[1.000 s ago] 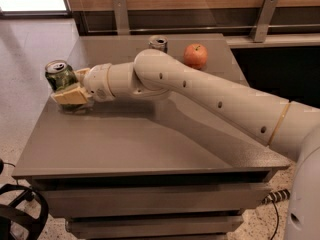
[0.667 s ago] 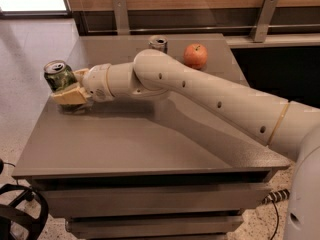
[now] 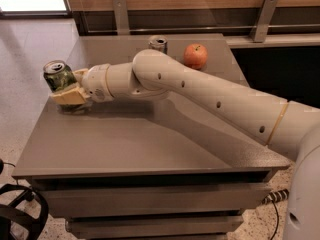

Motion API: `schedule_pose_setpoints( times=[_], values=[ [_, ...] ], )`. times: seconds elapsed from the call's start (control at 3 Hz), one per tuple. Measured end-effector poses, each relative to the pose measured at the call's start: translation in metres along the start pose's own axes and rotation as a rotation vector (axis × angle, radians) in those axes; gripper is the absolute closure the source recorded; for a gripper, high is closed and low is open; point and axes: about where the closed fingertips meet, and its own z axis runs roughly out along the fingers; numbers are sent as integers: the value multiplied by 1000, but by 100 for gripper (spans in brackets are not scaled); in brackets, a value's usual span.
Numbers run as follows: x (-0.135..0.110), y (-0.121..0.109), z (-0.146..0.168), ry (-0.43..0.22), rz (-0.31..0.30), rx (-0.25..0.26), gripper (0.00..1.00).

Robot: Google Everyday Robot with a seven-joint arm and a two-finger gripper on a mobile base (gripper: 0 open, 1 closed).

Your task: Knock green can over

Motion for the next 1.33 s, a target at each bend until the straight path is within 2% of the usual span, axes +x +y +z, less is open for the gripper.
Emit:
schedule_pose_setpoints(
  times=[0.33,0.67,1.0,1.33],
  values=[
    [-9,1,-9,56,-3,11,100],
    [-24,1,-25,153,-3,35,100],
    [-38,-3,-47,267,0,63,100],
    [-45,-5,-78,417,18,104,100]
  ],
)
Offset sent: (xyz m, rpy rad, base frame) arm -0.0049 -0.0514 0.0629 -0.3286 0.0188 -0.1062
